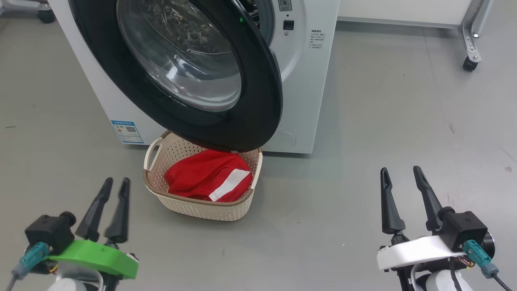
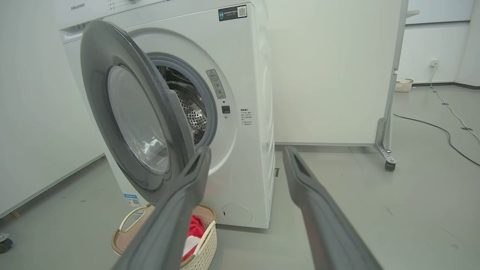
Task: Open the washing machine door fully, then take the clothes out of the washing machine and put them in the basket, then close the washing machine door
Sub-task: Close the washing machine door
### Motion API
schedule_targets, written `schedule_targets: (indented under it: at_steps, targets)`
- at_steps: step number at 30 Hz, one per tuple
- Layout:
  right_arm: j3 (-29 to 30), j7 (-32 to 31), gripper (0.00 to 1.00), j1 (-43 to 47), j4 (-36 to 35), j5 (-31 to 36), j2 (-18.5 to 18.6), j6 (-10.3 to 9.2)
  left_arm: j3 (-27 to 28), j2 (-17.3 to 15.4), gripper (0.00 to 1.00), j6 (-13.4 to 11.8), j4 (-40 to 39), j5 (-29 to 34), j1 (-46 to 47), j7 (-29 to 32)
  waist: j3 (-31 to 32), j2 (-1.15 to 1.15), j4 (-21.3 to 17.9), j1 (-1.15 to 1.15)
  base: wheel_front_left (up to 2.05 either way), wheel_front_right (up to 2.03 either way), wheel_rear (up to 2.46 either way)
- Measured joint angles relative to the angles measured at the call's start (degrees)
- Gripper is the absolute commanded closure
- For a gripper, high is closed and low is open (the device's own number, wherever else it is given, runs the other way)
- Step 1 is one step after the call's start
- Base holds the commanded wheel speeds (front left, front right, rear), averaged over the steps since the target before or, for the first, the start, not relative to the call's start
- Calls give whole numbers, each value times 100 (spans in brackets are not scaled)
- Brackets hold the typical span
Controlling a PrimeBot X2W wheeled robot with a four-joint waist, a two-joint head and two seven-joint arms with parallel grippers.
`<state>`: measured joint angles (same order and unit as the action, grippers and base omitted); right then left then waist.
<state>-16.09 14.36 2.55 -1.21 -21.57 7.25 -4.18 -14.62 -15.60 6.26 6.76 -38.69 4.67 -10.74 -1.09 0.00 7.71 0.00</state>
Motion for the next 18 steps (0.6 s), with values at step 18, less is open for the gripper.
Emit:
schedule_targets:
  at_steps: [18]
  targets:
    - [-60, 0, 0, 0, -5, -1, -34, 0, -212, 108, 0, -118, 126, 458, -60, -246, -87, 0, 76, 0, 0, 0, 0]
